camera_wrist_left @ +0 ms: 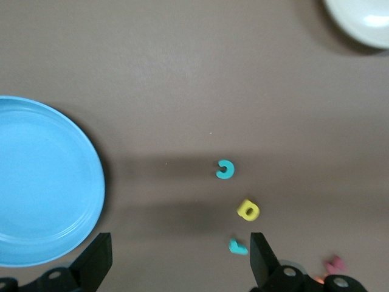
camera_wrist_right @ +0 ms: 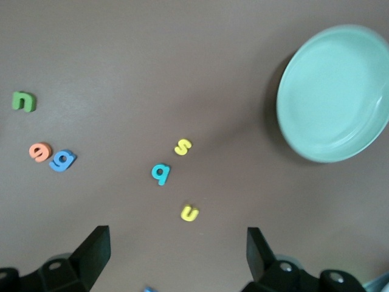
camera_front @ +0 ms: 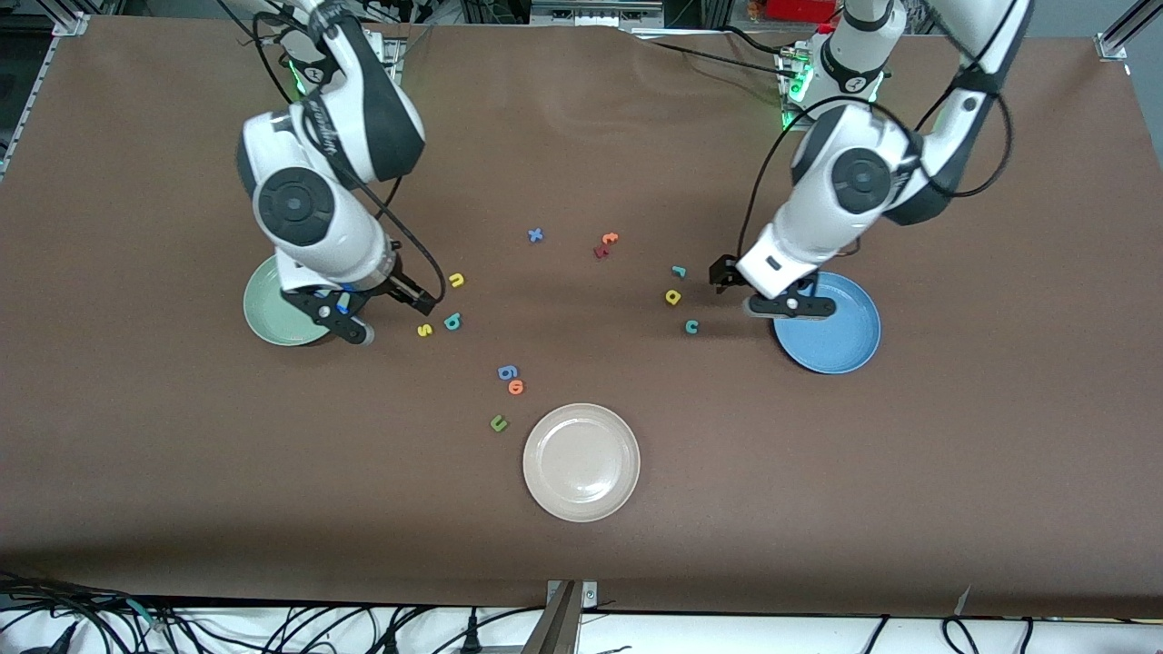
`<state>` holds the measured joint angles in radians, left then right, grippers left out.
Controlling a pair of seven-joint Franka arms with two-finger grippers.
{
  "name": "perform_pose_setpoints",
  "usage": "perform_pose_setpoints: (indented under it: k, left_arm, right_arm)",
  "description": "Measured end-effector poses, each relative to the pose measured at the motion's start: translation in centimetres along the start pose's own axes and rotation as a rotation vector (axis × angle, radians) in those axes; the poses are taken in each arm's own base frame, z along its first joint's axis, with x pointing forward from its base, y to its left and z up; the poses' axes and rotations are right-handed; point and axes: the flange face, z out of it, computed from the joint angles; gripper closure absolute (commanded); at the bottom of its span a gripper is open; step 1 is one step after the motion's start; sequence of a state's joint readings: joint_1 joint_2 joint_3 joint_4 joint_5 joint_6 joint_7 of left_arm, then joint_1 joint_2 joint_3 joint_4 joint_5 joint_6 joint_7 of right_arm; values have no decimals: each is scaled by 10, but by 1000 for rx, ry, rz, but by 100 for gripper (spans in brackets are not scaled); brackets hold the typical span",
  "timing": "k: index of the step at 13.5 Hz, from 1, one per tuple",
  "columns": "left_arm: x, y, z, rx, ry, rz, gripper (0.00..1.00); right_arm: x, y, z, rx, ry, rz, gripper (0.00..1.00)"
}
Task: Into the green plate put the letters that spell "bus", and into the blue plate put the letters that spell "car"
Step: 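Grasp yellow u with the right gripper while the left gripper grasps teal c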
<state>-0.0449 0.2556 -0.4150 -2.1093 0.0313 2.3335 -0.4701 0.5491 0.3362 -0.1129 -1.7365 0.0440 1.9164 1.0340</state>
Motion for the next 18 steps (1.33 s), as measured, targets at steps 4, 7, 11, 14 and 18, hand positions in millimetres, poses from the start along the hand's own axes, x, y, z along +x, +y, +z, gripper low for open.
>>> perform_pose_setpoints:
  k: [4,7,11,14,18]
  left_arm:
    - [-3,28,71,7,2,26,0]
    - [-2,37,101,-17,35,36,4]
    - [0,46,112,31,93,24,6]
    - [3,52,120,51,118,-7,12]
    - [0,60,139,91,157,-38,19]
  right_arm:
    - [-33,-2,67,28,-12,135,2]
    - [-52,8,110,28,-25,170,2]
    - [-81,17,152,76,-11,224,3]
    - [-84,26,166,66,-13,230,8]
    - [-83,27,186,66,-10,234,8]
